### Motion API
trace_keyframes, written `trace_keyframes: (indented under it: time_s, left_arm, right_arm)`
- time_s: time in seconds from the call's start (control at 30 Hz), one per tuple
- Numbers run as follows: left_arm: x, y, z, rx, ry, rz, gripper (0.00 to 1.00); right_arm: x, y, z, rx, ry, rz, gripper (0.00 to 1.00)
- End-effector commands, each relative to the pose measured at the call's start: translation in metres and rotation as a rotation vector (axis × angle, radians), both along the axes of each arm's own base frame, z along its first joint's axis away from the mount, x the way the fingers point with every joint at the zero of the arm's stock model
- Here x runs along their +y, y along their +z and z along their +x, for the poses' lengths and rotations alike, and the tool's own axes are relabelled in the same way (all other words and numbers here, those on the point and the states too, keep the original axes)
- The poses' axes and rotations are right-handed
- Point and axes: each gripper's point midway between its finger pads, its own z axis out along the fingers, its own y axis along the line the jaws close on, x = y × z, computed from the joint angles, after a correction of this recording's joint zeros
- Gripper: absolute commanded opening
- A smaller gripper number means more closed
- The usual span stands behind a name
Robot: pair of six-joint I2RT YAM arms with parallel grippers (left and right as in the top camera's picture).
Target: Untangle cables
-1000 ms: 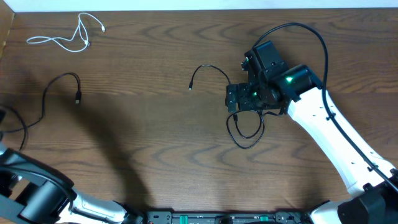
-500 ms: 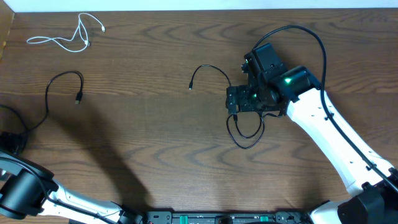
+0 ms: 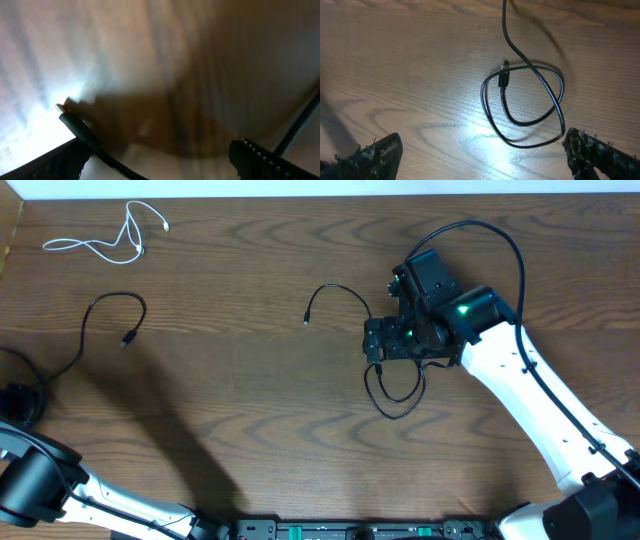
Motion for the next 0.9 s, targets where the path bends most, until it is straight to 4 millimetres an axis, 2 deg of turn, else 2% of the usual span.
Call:
trace_keyframes:
  time_s: [0.0, 0.03, 0.1, 0.2, 0.23, 0.3, 0.37, 0.47, 0.63, 0.67, 0.8, 0.87]
  left_arm:
    - [-0.011, -0.019, 0.009, -0.053, 0.003, -0.078, 0.94]
    - [-0.011, -0.022, 0.009, -0.052, 0.005, -0.082, 0.89]
    - [-0.011, -0.029, 0.009, -0.047, 0.004, -0.088, 0.75]
    - [-0.009, -0.03, 0.012, -0.053, 0.001, -0.08, 0.41]
    - [-0.009, -0.028, 0.018, -0.074, -0.009, -0.077, 0.34]
    - [-0.013, -0.025, 0.032, -0.136, -0.037, -0.09, 0.3]
    - [-0.02, -0.018, 0.055, -0.234, -0.085, -0.11, 0.27]
    - [-0.038, -0.004, 0.098, -0.38, -0.191, -0.134, 0.2]
    - [-0.065, 0.006, 0.148, -0.439, -0.322, -0.102, 0.18]
    - [-0.07, 0.009, 0.159, -0.45, -0.349, -0.085, 0.14]
    - [-0.08, 0.022, 0.193, -0.501, -0.429, -0.008, 0.1]
    - [-0.078, 0.024, 0.199, -0.496, -0.434, 0.03, 0.1]
  right_arm:
    - [-0.001, -0.004, 0.002, 0.011, -0.034, -0.001, 0.99]
    - [-0.001, -0.004, 0.003, 0.011, -0.04, 0.002, 0.99]
    - [0.0, -0.004, 0.002, 0.014, -0.037, 0.008, 0.99]
    - [0.0, -0.004, 0.002, 0.015, -0.037, 0.008, 0.99]
    - [0.0, -0.004, 0.002, 0.014, -0.037, 0.008, 0.99]
    - [0.0, -0.004, 0.002, 0.013, -0.037, 0.009, 0.99]
    - [0.001, -0.004, 0.003, 0.012, -0.037, 0.01, 0.99]
    - [0.001, -0.004, 0.002, 0.015, -0.048, 0.013, 0.99]
    - [0.001, -0.004, 0.002, 0.018, -0.05, 0.013, 0.99]
    - [0.001, -0.004, 0.002, 0.019, -0.05, 0.013, 0.99]
    - [0.001, -0.004, 0.001, 0.025, -0.053, 0.014, 0.99]
    - [0.001, -0.004, 0.001, 0.026, -0.053, 0.014, 0.99]
